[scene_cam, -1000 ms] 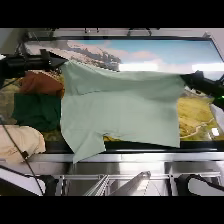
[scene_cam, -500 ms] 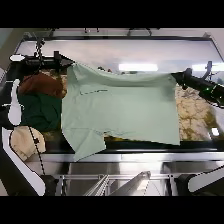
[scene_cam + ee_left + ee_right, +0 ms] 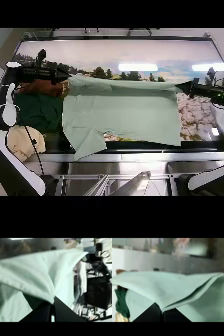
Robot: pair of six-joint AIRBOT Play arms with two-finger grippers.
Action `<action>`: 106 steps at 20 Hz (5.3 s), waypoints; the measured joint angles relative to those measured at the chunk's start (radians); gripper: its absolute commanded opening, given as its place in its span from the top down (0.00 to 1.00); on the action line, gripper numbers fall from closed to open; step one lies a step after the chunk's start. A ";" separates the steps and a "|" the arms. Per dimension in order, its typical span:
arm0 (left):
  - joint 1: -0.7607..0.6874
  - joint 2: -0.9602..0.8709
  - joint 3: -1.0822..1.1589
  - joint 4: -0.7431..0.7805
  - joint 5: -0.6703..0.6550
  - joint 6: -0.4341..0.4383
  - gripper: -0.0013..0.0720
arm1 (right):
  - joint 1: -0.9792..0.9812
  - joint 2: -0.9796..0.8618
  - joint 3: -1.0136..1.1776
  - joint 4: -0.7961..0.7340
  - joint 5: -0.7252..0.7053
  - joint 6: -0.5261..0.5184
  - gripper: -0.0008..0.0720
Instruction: Fold the shirts.
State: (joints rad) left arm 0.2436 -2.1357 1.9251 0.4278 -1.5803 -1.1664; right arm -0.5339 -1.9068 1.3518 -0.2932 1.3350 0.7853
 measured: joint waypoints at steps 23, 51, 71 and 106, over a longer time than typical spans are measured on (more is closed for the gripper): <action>-0.115 0.001 0.079 0.581 -0.001 -0.143 0.56 | 0.000 -0.001 -0.004 -0.292 -0.014 0.034 0.55; 0.185 0.859 -1.204 0.573 0.091 -0.071 0.52 | 0.000 0.419 -0.705 -0.547 0.004 0.193 0.36; -0.167 0.644 -1.172 0.571 0.301 -0.068 0.95 | -0.009 0.409 -0.716 -0.431 -0.062 0.126 0.63; -0.066 0.182 -0.210 0.149 0.236 0.064 0.76 | 0.089 0.183 -0.310 -0.023 -0.217 0.113 0.91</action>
State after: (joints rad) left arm 0.1776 -1.9537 1.7153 0.5770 -1.3441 -1.1027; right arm -0.4446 -1.7241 1.0416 -0.3157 1.1183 0.8986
